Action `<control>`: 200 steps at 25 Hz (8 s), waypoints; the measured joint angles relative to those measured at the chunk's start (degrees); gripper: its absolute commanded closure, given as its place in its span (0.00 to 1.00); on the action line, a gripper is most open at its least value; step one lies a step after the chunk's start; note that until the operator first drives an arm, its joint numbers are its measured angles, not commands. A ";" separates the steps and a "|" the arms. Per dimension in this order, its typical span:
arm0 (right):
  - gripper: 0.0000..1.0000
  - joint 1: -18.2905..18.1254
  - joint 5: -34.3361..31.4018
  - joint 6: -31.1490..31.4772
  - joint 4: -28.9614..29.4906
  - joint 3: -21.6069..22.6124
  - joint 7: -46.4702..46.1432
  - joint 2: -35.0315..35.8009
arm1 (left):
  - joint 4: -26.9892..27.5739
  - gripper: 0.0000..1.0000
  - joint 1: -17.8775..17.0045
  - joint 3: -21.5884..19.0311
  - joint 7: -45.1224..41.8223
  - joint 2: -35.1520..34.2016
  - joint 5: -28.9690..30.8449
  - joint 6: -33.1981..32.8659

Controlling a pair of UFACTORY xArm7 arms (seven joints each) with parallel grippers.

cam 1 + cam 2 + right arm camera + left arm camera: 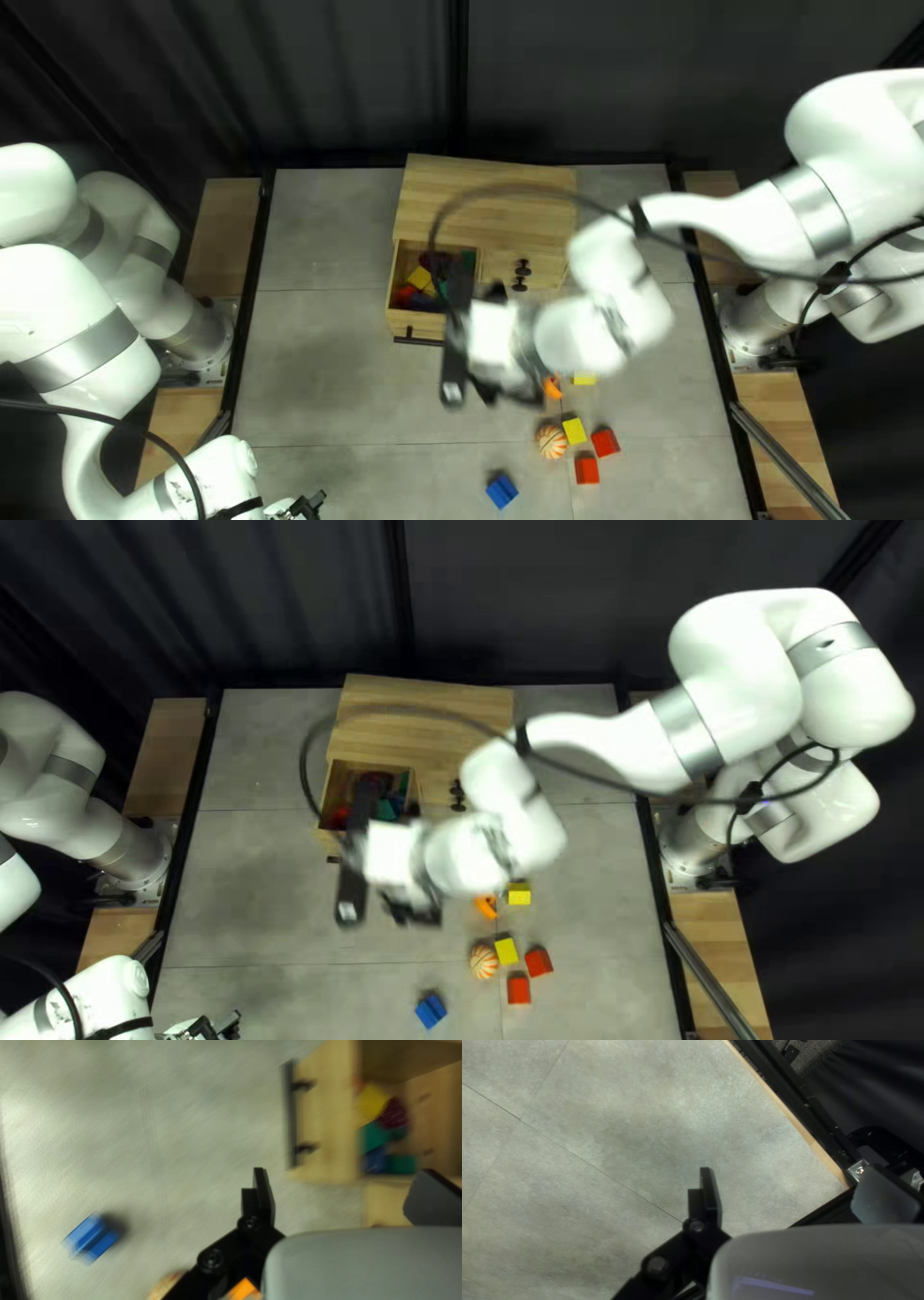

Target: Open drawers and place objects into drawer and close

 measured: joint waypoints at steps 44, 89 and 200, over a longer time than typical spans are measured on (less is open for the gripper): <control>0.00 -2.65 15.01 -8.96 -10.77 5.56 -18.88 7.50 | 0.00 0.00 0.00 0.00 0.00 0.00 0.00 0.00; 0.99 -11.26 -2.79 -4.26 -2.45 -5.59 -10.05 -3.66 | 0.00 0.00 0.00 0.00 0.00 0.00 0.00 0.00; 1.00 -10.50 5.18 3.14 0.74 1.17 -17.37 -3.56 | 0.00 0.00 0.00 0.00 0.00 0.00 0.00 0.00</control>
